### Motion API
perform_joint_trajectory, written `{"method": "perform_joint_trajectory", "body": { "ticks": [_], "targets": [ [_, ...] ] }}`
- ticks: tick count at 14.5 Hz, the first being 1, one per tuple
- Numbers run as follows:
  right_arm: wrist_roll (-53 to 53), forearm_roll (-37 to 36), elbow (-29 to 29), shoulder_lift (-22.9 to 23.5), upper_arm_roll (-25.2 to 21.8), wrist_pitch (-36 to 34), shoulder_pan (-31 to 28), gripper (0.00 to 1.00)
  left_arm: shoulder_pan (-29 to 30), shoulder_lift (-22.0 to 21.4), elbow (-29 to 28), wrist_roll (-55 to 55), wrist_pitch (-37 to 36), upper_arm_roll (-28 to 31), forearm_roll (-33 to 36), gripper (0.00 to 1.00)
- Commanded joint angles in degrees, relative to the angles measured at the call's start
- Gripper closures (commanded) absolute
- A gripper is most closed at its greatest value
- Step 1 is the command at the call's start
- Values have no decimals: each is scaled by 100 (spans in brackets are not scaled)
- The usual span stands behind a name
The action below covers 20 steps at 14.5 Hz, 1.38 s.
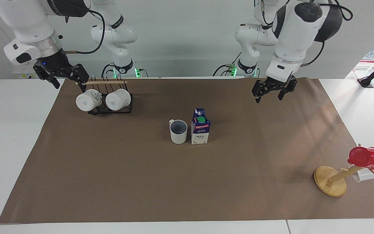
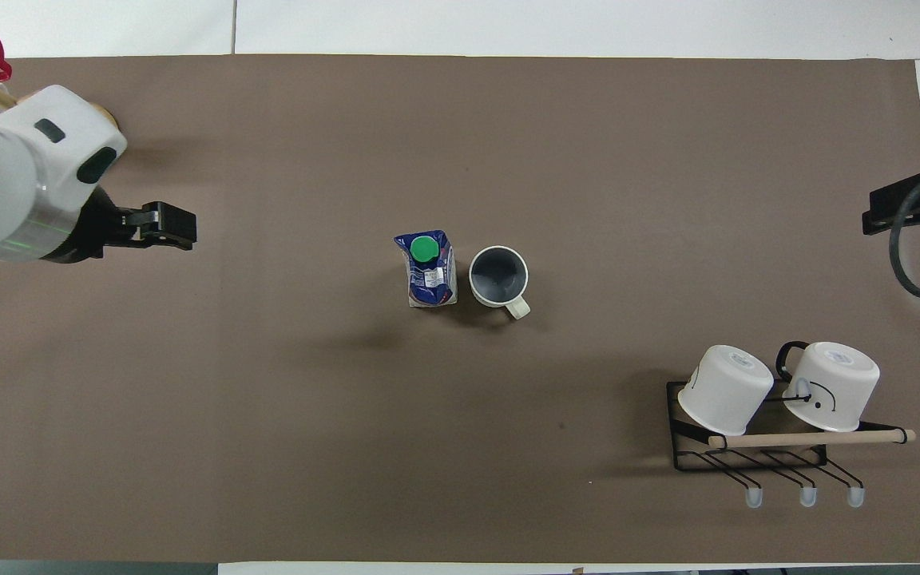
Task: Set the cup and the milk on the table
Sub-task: 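Open the left gripper and withdraw it from the carton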
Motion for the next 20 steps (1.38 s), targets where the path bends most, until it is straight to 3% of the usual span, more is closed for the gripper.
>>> {"method": "perform_joint_trajectory", "body": {
  "ticks": [1, 4, 8, 11, 20],
  "targets": [
    [-126, 51, -45, -38, 76, 91, -25, 0, 603, -132, -7, 776, -165, -29, -151, 0],
    [-126, 51, -115, -56, 76, 82, -25, 0, 992, -88, 256, 1209, -322, -29, -204, 0],
    [-126, 51, -133, -56, 76, 65, -34, 0, 1229, 385, 1388, 1210, -1156, -11, -405, 0],
    [-126, 51, -133, -64, 76, 73, -43, 0, 1336, 562, 1821, 1210, -1509, -20, -406, 0],
    [-135, 51, -185, -82, 76, 108, -95, 0, 1353, 185, 1304, 1630, -1545, -38, -362, 0]
  ]
}}
